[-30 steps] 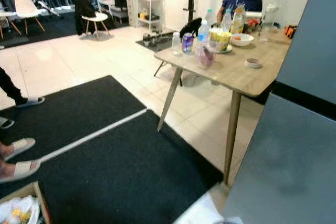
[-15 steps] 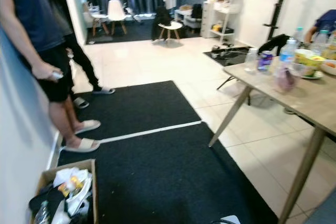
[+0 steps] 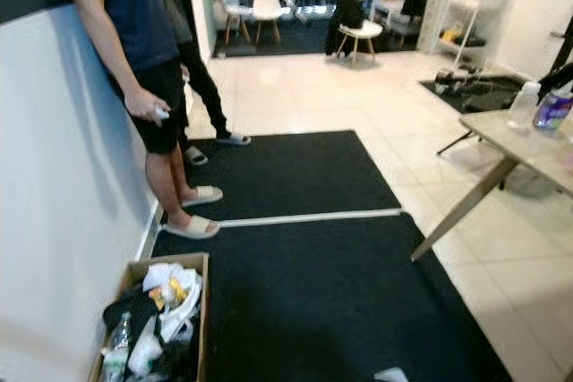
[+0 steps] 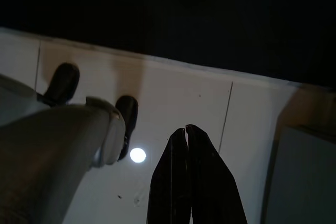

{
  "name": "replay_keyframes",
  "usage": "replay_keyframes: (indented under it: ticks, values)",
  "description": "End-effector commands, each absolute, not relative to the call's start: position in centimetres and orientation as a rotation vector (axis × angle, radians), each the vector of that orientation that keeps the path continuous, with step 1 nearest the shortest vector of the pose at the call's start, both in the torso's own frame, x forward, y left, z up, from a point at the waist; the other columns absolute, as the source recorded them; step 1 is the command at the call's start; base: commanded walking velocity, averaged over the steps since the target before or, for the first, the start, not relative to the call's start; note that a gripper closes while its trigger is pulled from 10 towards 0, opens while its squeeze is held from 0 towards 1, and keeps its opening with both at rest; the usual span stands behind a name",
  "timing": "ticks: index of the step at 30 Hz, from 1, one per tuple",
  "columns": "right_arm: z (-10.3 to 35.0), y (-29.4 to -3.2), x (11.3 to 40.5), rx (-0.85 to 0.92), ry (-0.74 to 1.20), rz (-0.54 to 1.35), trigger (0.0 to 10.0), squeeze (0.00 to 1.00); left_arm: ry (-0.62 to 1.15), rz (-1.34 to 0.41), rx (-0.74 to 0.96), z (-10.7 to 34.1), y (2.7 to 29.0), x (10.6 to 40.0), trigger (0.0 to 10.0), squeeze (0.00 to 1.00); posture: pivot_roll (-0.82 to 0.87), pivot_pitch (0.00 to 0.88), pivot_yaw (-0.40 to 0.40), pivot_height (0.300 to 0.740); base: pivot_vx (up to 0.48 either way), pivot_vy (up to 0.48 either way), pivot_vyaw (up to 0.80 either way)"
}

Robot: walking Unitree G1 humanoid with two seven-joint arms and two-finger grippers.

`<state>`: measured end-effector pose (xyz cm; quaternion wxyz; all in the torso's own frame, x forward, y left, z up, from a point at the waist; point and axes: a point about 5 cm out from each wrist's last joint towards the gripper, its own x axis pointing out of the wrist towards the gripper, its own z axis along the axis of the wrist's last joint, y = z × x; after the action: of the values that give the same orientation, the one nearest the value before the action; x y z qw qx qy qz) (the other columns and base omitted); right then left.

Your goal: Restocking fridge

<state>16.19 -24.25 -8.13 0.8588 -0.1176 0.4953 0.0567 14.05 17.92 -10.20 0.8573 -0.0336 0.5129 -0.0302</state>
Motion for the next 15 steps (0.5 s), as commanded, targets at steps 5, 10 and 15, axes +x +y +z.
replay_keyframes:
  ticks: [5,10,15]
  values:
    - [-8.36,-24.24,15.72,-0.271,1.064,0.126,10.0,0.0,1.072,-0.088,-0.072,-10.12,17.61,14.3,10.0,0.0,-0.1,0.0,0.012,0.74,0.0,0.0,0.0]
    - [-8.45,-24.25,15.49,-0.273,1.07,0.126,10.0,0.0,1.072,-0.094,-0.075,-10.12,17.56,14.29,10.0,0.0,-0.1,0.0,0.013,0.74,0.152,0.0,0.0]
    - [-8.49,-24.22,15.41,-0.276,1.072,0.126,10.0,0.0,1.073,-0.097,-0.077,-10.13,17.55,14.26,10.0,0.0,-0.1,0.0,0.013,0.74,0.281,0.0,0.0]
